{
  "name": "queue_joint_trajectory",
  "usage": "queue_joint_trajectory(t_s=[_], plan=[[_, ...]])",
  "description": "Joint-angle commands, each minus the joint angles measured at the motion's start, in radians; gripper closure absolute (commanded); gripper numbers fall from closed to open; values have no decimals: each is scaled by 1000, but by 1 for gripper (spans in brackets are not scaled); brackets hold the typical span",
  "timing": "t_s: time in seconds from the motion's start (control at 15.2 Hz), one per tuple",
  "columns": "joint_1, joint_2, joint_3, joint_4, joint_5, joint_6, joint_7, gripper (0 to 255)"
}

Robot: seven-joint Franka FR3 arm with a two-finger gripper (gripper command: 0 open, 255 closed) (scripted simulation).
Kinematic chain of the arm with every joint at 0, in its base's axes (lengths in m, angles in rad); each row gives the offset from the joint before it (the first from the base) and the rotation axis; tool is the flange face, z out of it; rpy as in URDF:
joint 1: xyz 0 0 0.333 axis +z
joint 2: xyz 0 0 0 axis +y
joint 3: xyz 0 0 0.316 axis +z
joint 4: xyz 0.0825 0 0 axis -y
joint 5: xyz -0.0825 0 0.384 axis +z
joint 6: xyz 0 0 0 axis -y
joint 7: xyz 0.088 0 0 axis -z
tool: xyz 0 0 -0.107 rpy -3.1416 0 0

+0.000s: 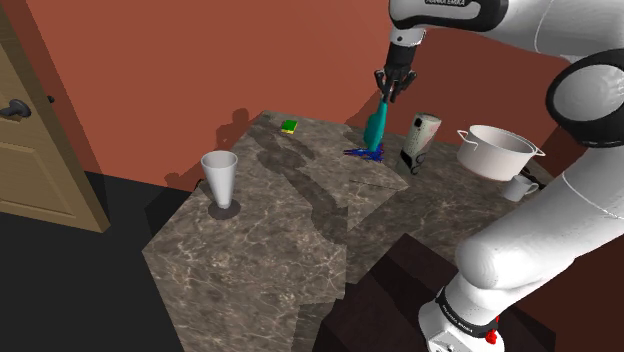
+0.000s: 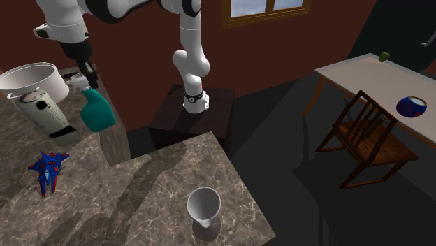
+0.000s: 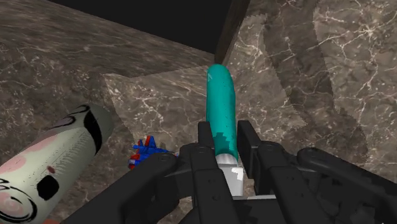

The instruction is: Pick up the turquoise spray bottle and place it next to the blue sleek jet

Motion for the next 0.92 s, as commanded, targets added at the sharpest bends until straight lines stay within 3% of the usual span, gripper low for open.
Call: queue_joint_trajectory(t_s=[0.0, 0.46, 0.86], plan=[[-20, 32, -25, 29, -4, 7, -45, 255], [-84, 177, -96, 155, -6, 40, -178, 255], [-145, 341, -143, 330, 9, 38, -286, 255]])
